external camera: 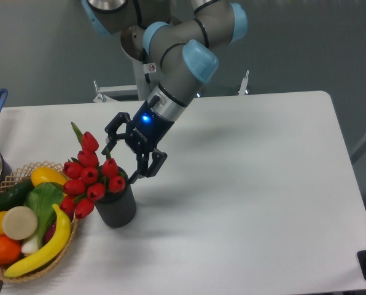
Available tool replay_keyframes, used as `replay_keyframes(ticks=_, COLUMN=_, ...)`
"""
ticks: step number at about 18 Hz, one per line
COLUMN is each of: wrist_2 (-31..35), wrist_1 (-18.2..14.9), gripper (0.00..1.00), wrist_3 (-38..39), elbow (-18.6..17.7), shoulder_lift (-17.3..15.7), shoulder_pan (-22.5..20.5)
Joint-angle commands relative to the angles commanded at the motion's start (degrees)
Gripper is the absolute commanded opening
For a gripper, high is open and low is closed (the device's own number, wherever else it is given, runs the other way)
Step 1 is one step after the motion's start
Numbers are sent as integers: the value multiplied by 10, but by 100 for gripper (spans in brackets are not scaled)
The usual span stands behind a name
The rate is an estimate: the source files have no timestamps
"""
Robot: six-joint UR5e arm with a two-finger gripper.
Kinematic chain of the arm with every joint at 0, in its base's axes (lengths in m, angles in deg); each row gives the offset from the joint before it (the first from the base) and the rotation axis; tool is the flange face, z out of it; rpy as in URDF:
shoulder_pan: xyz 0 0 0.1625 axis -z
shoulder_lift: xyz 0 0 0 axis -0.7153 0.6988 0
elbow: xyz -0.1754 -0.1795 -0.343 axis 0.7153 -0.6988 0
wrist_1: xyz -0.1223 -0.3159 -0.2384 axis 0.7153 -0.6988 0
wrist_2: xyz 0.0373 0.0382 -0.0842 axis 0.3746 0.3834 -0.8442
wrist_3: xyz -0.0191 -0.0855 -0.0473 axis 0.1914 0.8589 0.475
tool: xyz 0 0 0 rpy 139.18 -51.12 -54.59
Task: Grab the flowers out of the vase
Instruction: 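Position the gripper fingers around the tulip stems at the vase rim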
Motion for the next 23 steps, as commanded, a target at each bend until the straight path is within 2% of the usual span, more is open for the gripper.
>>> replay_keyframes(ticks=23, wrist_2=-2, wrist_1=0, gripper=100, wrist_3=1, elbow=23, shoulder_lift=25, shoulder_pan=27)
